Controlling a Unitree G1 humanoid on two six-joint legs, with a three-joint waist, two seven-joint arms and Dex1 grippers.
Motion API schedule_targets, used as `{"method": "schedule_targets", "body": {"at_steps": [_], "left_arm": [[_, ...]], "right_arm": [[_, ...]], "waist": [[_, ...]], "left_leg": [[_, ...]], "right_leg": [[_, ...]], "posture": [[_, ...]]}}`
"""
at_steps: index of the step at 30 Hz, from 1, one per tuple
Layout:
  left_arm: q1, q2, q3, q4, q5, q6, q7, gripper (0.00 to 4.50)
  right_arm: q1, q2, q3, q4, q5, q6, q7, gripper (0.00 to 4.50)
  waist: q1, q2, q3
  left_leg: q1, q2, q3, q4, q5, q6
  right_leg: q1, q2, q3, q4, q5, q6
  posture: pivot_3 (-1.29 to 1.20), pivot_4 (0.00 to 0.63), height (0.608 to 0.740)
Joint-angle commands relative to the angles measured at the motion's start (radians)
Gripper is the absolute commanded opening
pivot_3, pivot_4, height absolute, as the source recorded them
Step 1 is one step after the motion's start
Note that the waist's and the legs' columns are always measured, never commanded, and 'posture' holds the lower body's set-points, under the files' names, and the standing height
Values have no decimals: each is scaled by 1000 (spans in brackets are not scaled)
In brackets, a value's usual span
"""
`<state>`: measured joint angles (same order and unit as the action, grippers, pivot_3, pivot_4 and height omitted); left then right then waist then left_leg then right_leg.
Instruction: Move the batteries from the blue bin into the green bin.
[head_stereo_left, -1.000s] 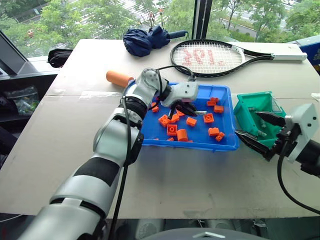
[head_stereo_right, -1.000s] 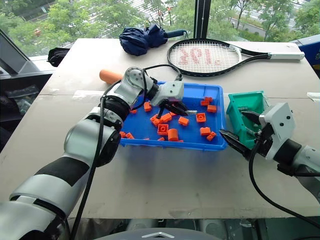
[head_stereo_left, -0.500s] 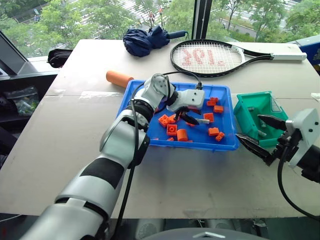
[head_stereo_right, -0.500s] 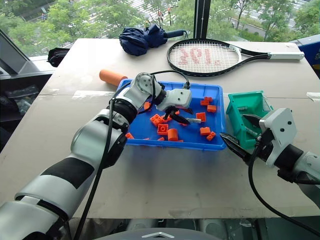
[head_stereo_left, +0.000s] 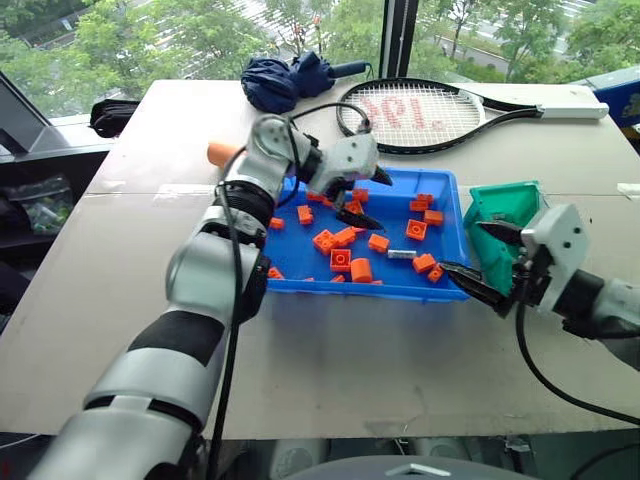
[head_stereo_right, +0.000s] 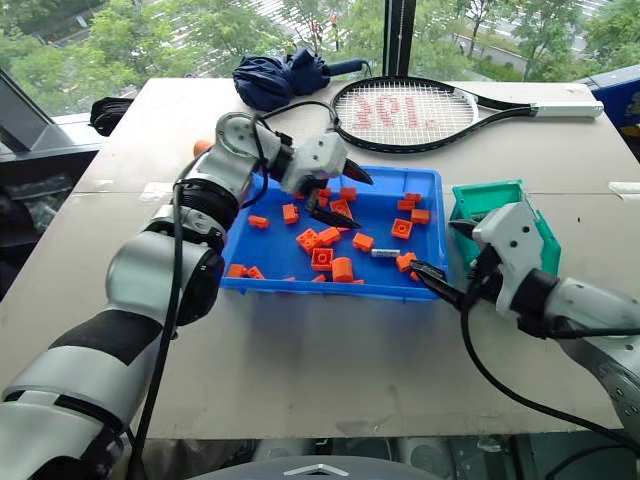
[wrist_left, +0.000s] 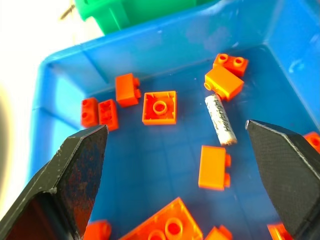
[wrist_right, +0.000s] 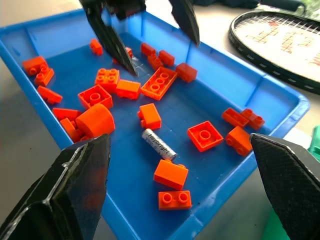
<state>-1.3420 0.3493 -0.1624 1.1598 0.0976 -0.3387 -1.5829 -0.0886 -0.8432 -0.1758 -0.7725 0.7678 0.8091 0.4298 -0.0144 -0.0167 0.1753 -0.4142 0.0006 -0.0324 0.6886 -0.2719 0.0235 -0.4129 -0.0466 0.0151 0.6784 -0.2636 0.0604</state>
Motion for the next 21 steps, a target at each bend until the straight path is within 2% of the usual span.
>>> {"method": "schedule_targets", "body": {"at_steps": [1,5,11,16,21], "left_arm": [[97,140,-65,-267,-179,145,-32,4483],[255,347,-105,-622,-320,358,-32,4483],[509,594,-11,-1084,-450,674,-25,4483],[687,721,112,-1344,-549,885,50,4483],[824,782,241,-1506,-631,1053,161,4483]], "right_arm": [[-137,-23,131,99,-72,13,67,4500],[-299,-33,287,240,-163,11,178,4500],[-512,-2,469,442,-276,-8,361,4500],[-620,38,568,568,-373,-49,472,4500],[-691,102,628,680,-464,-97,544,4500]], "waist": [[-7,0,0],[-23,1,1],[-21,1,1],[-17,1,1],[-20,1,1]], "left_leg": [[0,0,0,0,0,0],[0,3,-1,0,0,0],[0,4,-1,0,0,0],[0,4,0,0,0,0],[0,4,0,0,0,0]], "right_leg": [[0,0,1,0,0,0],[0,0,0,0,0,0],[-1,-1,0,0,0,0],[-1,-1,0,0,0,0],[-1,-1,0,0,0,0]], "posture": [[0,150,740],[0,150,740],[0,150,740],[0,150,740],[0,150,740]]}}
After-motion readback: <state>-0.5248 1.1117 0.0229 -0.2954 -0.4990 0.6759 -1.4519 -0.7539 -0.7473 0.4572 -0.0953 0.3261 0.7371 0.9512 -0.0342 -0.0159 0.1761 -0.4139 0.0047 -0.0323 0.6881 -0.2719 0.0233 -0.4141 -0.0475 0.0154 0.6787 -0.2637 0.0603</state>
